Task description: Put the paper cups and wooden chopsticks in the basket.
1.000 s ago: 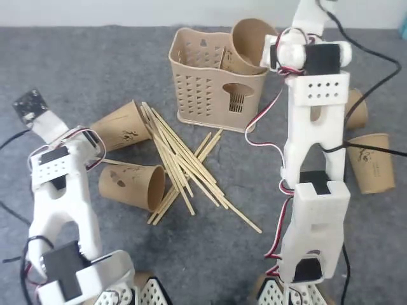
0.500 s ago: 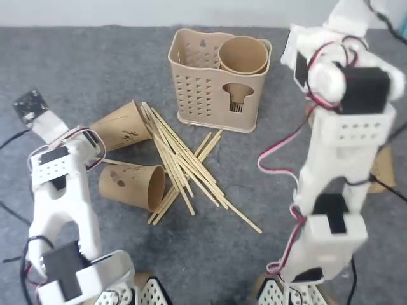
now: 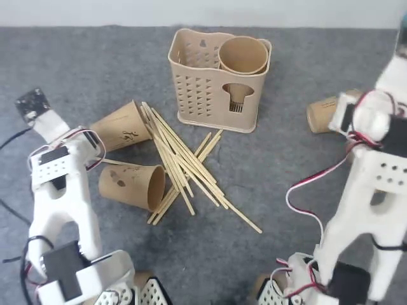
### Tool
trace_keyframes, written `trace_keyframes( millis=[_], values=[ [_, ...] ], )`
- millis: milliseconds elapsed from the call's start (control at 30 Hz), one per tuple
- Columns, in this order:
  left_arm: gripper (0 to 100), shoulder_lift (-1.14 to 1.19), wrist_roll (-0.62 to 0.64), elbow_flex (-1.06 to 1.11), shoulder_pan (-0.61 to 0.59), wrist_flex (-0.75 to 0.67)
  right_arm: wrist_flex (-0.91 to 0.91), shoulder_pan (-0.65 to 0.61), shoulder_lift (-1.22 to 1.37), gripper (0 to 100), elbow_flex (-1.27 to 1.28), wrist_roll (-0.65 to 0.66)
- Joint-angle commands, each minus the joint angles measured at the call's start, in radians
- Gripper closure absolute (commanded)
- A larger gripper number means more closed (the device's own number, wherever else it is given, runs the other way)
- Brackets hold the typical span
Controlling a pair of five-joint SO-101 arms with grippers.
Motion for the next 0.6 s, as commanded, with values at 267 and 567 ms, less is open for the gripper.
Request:
trace_keyframes(
  millis=[267,567],
  values=[
    [87,-0.069,-0.057,0.012,0.009,0.031,-0.521,0.071,-0.059,81.2,0.858,0.094],
    [86,-0.505,-0.084,0.124,0.071,0.183,-0.842,0.016,-0.059,81.2,1.106,0.13]
  ],
)
